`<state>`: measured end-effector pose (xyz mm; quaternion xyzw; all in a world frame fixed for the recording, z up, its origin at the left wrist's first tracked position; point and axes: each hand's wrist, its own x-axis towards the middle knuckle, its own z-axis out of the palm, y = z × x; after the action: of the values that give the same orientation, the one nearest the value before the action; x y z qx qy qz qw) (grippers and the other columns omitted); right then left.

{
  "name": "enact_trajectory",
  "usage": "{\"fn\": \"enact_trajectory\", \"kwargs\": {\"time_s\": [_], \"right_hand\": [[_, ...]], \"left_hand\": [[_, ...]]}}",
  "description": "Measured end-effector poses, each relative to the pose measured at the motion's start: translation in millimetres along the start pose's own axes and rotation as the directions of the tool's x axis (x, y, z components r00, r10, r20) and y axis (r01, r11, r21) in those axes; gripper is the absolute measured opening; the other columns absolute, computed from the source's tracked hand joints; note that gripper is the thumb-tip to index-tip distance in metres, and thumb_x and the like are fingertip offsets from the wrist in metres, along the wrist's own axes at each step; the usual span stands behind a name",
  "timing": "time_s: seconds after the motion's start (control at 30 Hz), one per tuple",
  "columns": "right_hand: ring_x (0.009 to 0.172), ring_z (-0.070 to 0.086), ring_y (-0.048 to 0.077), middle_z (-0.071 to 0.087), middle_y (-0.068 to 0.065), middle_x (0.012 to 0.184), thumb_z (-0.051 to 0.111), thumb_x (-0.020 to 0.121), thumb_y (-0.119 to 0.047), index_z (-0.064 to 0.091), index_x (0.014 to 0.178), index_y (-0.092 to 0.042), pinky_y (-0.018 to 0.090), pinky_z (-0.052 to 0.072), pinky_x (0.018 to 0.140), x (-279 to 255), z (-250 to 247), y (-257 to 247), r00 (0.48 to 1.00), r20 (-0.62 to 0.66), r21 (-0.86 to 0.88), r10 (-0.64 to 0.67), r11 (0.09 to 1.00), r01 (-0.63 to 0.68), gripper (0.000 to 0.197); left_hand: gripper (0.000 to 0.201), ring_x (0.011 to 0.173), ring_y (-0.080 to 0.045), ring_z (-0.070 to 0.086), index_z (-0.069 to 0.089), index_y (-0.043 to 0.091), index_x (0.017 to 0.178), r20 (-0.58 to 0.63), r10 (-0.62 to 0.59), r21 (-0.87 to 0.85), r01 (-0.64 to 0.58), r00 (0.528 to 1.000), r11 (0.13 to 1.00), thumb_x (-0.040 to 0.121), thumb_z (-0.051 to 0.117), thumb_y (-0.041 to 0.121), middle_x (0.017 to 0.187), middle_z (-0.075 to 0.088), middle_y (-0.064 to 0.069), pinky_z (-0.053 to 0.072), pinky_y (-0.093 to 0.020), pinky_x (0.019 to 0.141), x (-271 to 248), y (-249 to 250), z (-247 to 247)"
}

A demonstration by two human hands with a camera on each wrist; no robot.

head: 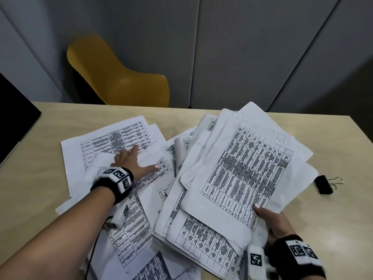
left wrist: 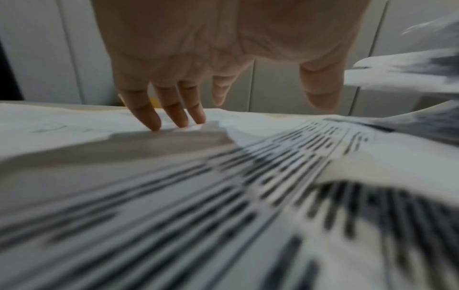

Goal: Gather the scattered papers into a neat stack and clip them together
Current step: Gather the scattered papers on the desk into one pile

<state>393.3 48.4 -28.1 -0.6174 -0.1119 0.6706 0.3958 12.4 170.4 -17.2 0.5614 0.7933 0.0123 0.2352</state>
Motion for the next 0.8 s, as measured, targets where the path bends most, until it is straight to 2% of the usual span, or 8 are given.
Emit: {"fn": "enact_trajectory", "kwargs": {"time_s": [0.1, 0.2, 0.3, 0.43, 0.53, 0.6, 0.7, 0.8], "right_hand": [[0.046, 0.063, 0.032, 0.067, 0.022, 0.062, 0.065, 0.070, -0.011, 0.059, 0.086, 0.008, 0.037, 0.055, 0.050, 0.0, -1.1, -1.0, 0.999, 0.020, 0.009, -0.034, 0.999, 0.034, 0.025], [0.041, 0.062, 0.032, 0.066, 0.020, 0.055, 0.065, 0.069, -0.011, 0.059, 0.076, 0.005, 0.037, 0.054, 0.045, -1.6, 0.1, -2.6, 1.000, 0.013, 0.008, -0.028, 1.000, 0.027, 0.019], [0.042, 0.059, 0.031, 0.063, 0.020, 0.056, 0.080, 0.053, -0.018, 0.059, 0.075, 0.004, 0.037, 0.054, 0.051, 4.3, -2.1, -0.1, 1.000, -0.017, 0.010, -0.003, 1.000, 0.003, 0.038], [0.050, 0.060, 0.031, 0.061, 0.025, 0.071, 0.093, 0.031, -0.024, 0.059, 0.090, 0.006, 0.041, 0.053, 0.064, 4.8, -3.1, 2.7, 1.000, -0.006, 0.026, 0.019, 0.999, -0.018, 0.074], [0.053, 0.065, 0.036, 0.066, 0.027, 0.072, 0.080, 0.055, -0.014, 0.058, 0.098, 0.009, 0.043, 0.056, 0.059, -0.9, 0.5, -0.1, 0.999, 0.047, 0.068, 0.008, 0.998, -0.012, 0.054], [0.051, 0.066, 0.036, 0.069, 0.025, 0.068, 0.065, 0.065, -0.009, 0.057, 0.099, 0.009, 0.042, 0.056, 0.051, -2.2, 0.8, -1.7, 0.997, 0.083, 0.082, -0.008, 0.997, 0.002, 0.039], [0.045, 0.064, 0.034, 0.068, 0.021, 0.060, 0.063, 0.065, -0.008, 0.056, 0.096, 0.007, 0.039, 0.054, 0.045, -4.7, 2.5, -2.7, 0.996, 0.077, 0.070, -0.035, 0.997, 0.030, 0.036], [0.043, 0.063, 0.032, 0.067, 0.020, 0.058, 0.066, 0.062, -0.010, 0.055, 0.097, 0.005, 0.039, 0.054, 0.045, -3.9, 2.7, -3.0, 0.999, 0.035, 0.064, -0.020, 0.998, 0.018, 0.039]], "left_hand": [[0.107, 0.127, -0.032, 0.043, 0.023, 0.021, 0.144, 0.115, 0.078, -0.141, -0.062, 0.990, 0.988, 0.060, 0.073, 0.063, 0.140, 0.042, -0.016, 0.038, -0.043, 0.104, 0.1, 16.1, 2.3], [0.105, 0.124, -0.032, 0.042, 0.030, 0.021, 0.140, 0.109, 0.092, -0.083, -0.083, 0.990, 0.993, 0.055, 0.078, 0.061, 0.134, 0.046, -0.013, 0.040, -0.042, 0.100, -2.1, 28.1, 2.0], [0.106, 0.127, -0.034, 0.031, 0.031, 0.023, 0.137, 0.081, 0.112, 0.119, -0.121, 0.990, 0.986, 0.051, 0.080, 0.060, 0.134, 0.034, -0.014, 0.035, -0.045, 0.100, -6.5, 38.7, 2.8], [0.099, 0.111, -0.031, 0.052, 0.032, 0.020, 0.137, 0.196, 0.191, 0.022, -0.199, 0.962, 0.980, 0.054, 0.084, 0.037, 0.133, 0.041, -0.013, 0.046, -0.039, 0.092, -16.6, 52.3, 12.9], [0.085, 0.093, -0.025, 0.056, 0.038, 0.021, 0.131, 0.209, 0.229, -0.044, -0.225, 0.951, 0.973, 0.057, 0.080, 0.029, 0.119, 0.059, -0.010, 0.049, -0.034, 0.083, -24.2, 55.4, 18.2], [0.086, 0.095, -0.025, 0.056, 0.040, 0.026, 0.130, 0.154, 0.219, -0.127, -0.201, 0.963, 0.971, 0.056, 0.083, 0.031, 0.122, 0.060, -0.007, 0.048, -0.035, 0.086, -27.9, 48.5, 14.0], [0.101, 0.129, -0.034, 0.036, 0.027, 0.032, 0.139, -0.012, 0.072, -0.078, -0.073, 0.997, 0.994, 0.056, 0.083, 0.045, 0.142, 0.038, -0.011, 0.037, -0.052, 0.103, -36.7, 20.0, 3.4], [0.103, 0.133, -0.038, 0.019, 0.017, 0.027, 0.144, -0.021, -0.142, -0.111, 0.139, 0.990, 0.984, 0.063, 0.077, 0.051, 0.144, 0.022, -0.017, 0.032, -0.057, 0.103, -52.3, -14.6, 0.7]]}}
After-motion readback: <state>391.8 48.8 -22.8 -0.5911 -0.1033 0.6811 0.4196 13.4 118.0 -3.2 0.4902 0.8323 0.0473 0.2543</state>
